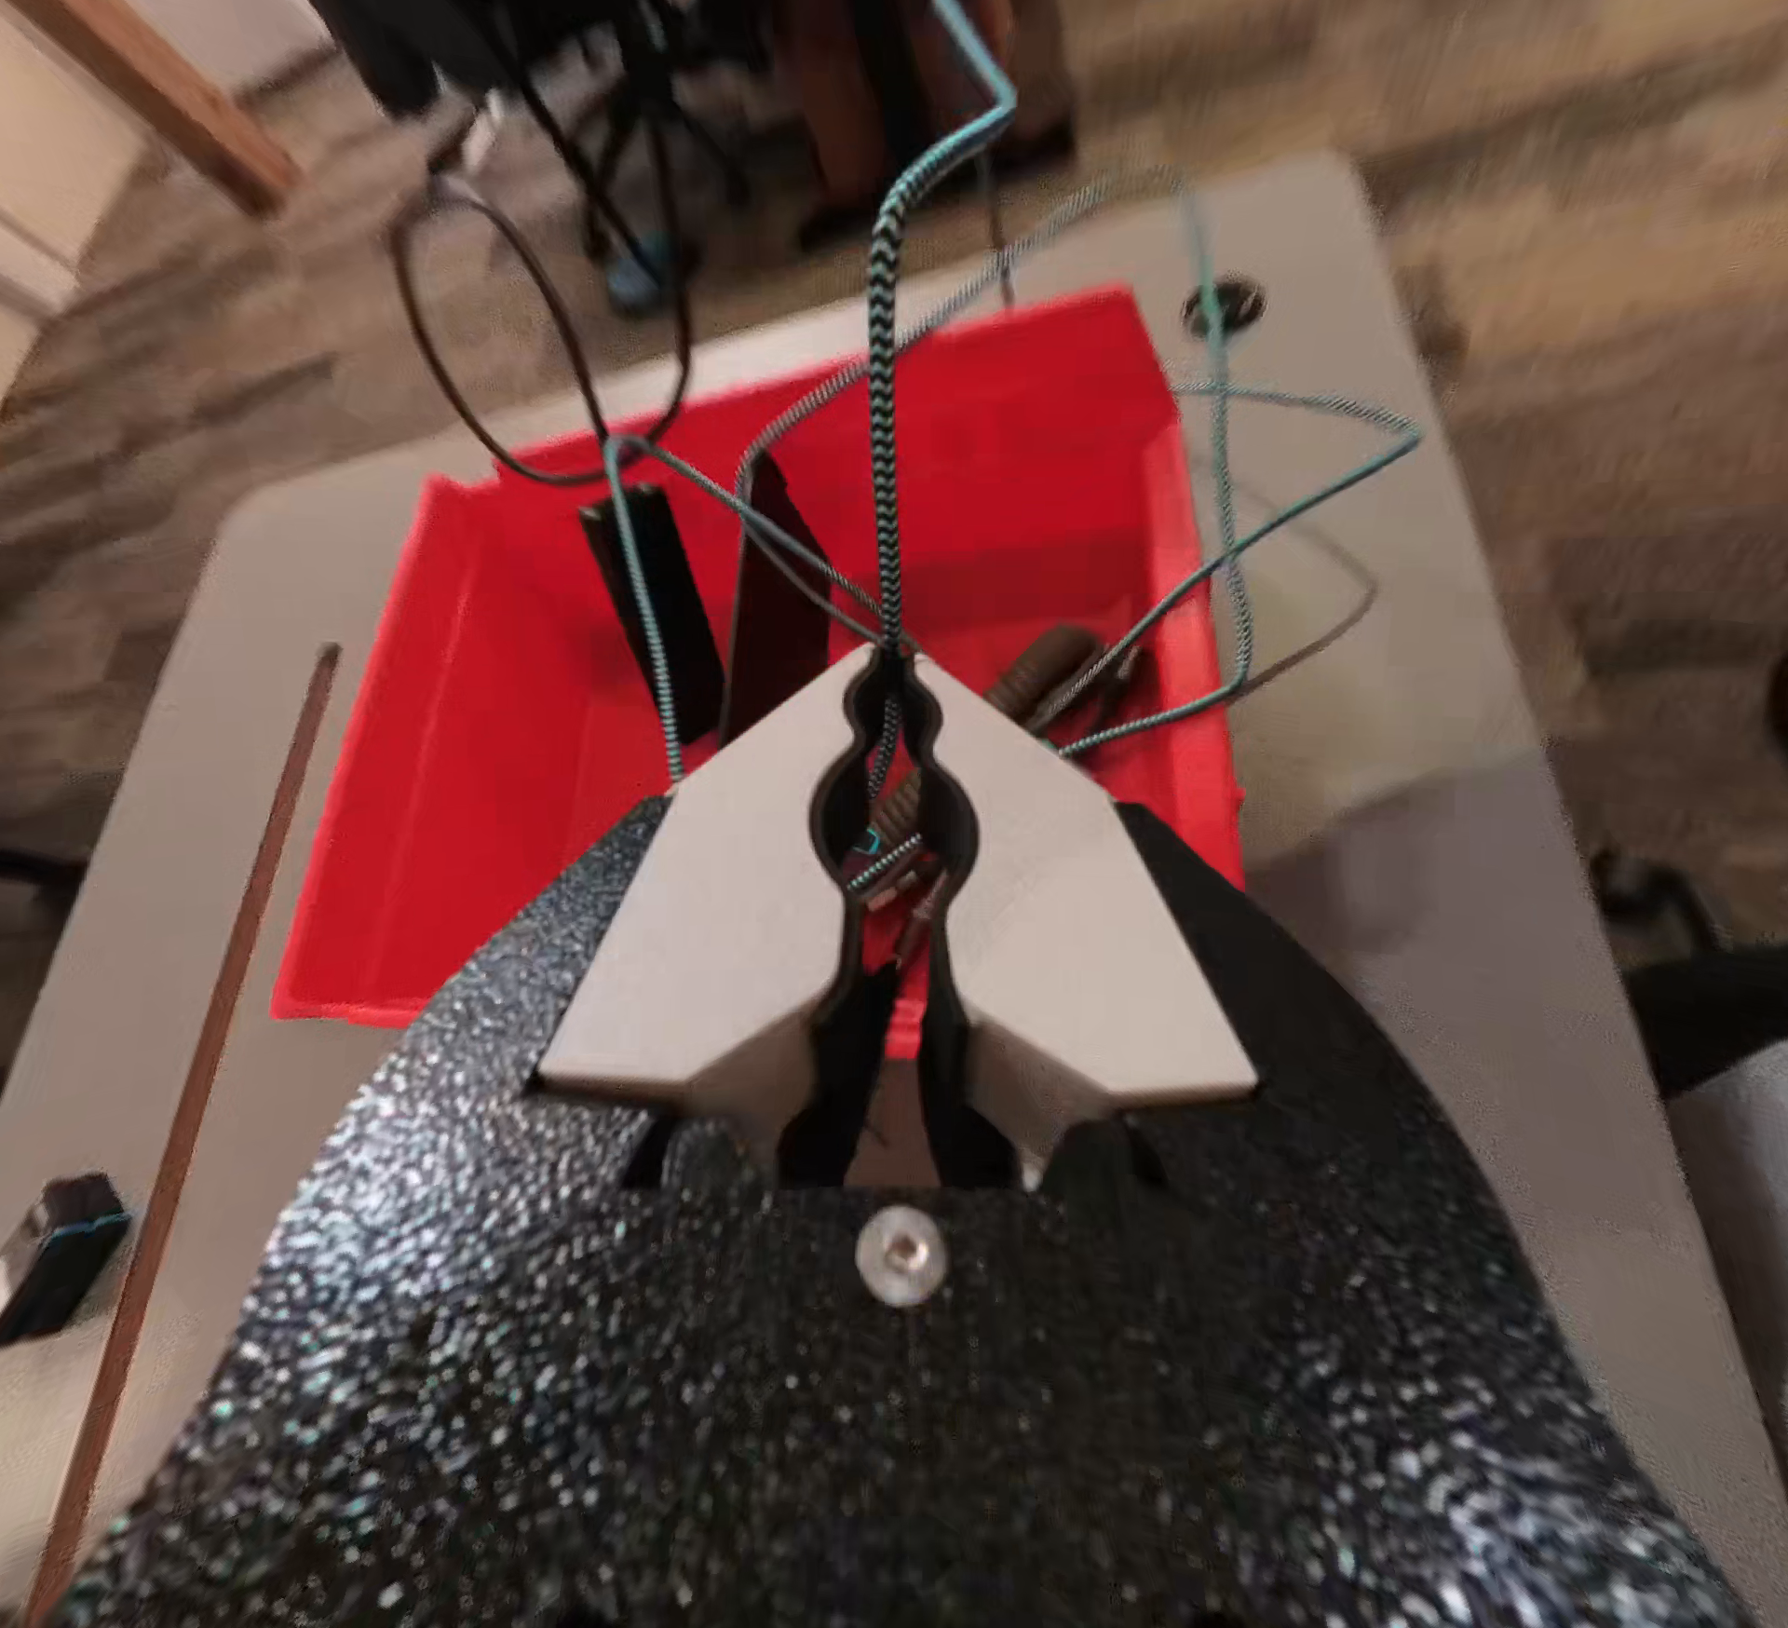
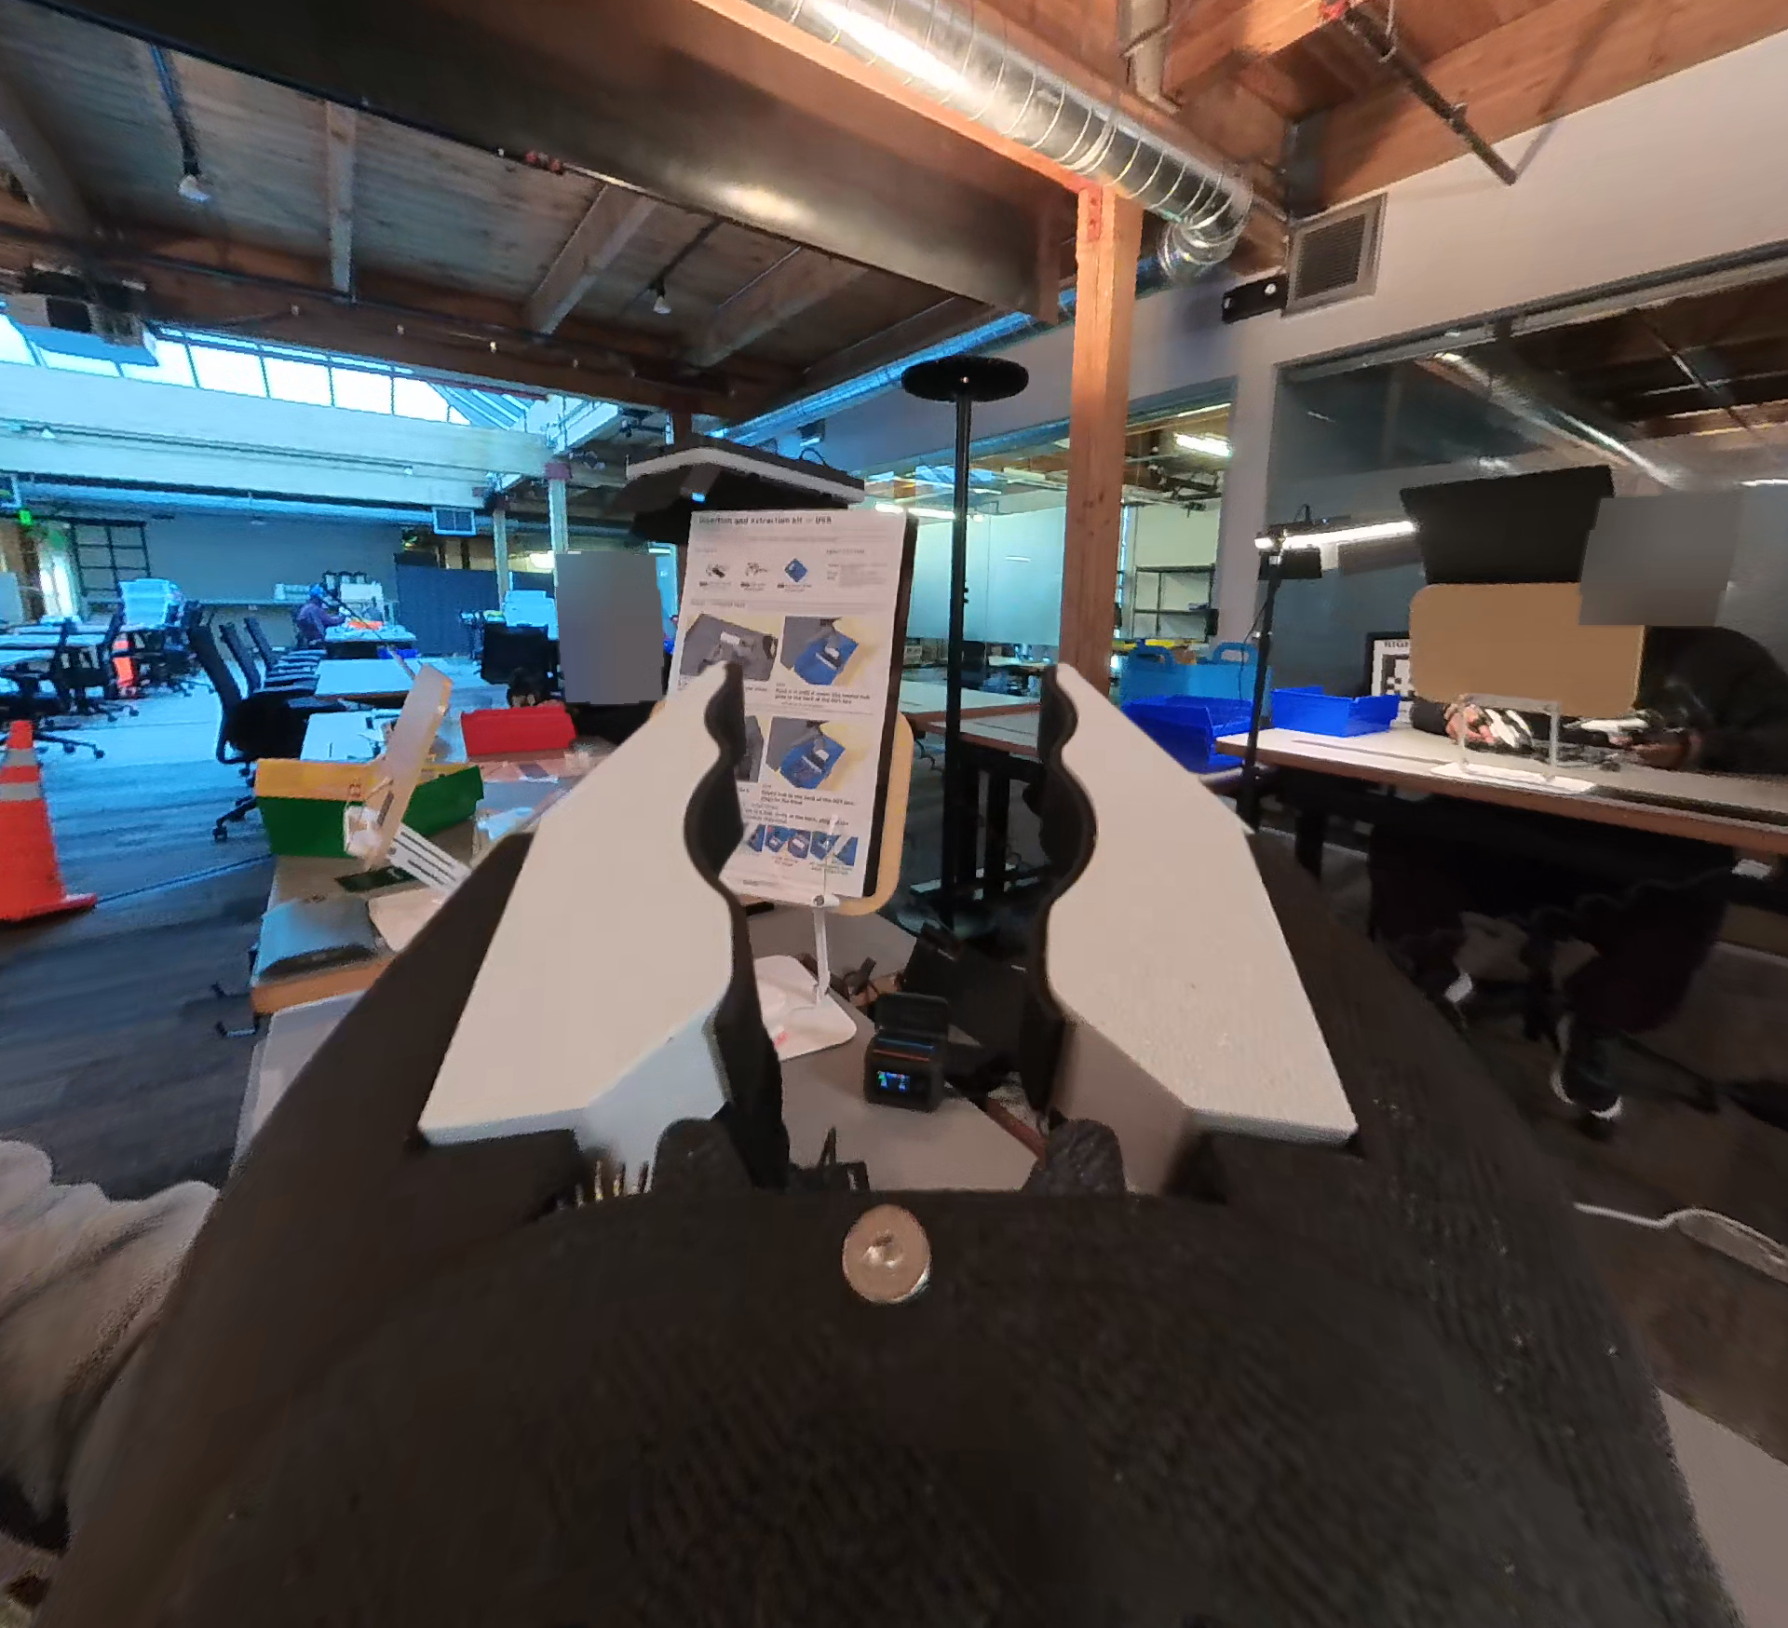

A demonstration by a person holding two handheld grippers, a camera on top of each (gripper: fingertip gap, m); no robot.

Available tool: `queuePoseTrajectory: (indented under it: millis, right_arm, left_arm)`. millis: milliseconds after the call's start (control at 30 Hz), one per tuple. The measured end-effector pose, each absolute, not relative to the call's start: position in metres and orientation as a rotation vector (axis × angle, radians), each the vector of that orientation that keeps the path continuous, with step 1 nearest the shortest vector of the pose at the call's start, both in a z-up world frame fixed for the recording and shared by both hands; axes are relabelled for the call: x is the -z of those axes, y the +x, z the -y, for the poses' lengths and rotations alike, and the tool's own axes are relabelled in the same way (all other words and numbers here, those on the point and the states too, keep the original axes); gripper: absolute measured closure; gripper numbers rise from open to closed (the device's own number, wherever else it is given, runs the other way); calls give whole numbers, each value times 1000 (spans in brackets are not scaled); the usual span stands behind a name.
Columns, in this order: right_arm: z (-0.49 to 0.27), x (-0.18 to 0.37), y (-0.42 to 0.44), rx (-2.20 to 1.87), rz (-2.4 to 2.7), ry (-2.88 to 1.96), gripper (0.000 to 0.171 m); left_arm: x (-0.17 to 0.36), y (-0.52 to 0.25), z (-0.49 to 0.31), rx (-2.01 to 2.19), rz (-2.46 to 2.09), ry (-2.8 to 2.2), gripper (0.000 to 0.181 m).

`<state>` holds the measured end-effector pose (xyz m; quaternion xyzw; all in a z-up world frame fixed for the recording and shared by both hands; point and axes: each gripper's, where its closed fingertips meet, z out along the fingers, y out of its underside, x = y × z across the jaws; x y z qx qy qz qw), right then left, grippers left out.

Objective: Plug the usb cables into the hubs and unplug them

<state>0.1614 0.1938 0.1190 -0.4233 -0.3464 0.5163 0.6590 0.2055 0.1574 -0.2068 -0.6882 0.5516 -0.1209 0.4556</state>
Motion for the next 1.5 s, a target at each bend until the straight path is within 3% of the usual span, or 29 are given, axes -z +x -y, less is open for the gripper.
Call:
queuePoseTrajectory:
  millis: [33, 167, 267, 333, 567, 867, 1067, 1267, 1500]
  right_arm:
    - [-194, -121, 163, -1180, 776, -952, 112]
    - [-193, -123, 164, -1220, 765, -945, 112]
    - [-191, -119, 162, -1237, 772, -941, 111]
    - [-190, -116, 161, -1234, 779, -938, 111]
    - [-190, -109, 154, -1228, 760, -881, 112]
    - [-180, -106, 142, -1308, 724, -810, 112]
    - [-157, -108, 133, -1467, 755, -767, 112]
    - [-152, -107, 135, -1515, 733, -779, 112]
    - [-153, -111, 136, -1523, 703, -795, 112]
  left_arm:
    - [220, 212, -162, 254, -1392, -1744, 181]
    - [263, 228, -171, 311, -1388, -1958, 179]
    - [258, 232, -167, 474, -1276, -1942, 120]
    - [244, 223, -168, 497, -1203, -1883, 103]
    - [197, 194, -135, 823, -1101, -1726, 103]
    - [126, 155, -133, 854, -893, -1309, 121]
    - [121, 189, -145, 583, -949, -1287, 131]
    - [86, 213, -120, 809, -895, -1035, 130]
    - [84, 212, -156, 888, -687, -1086, 139]
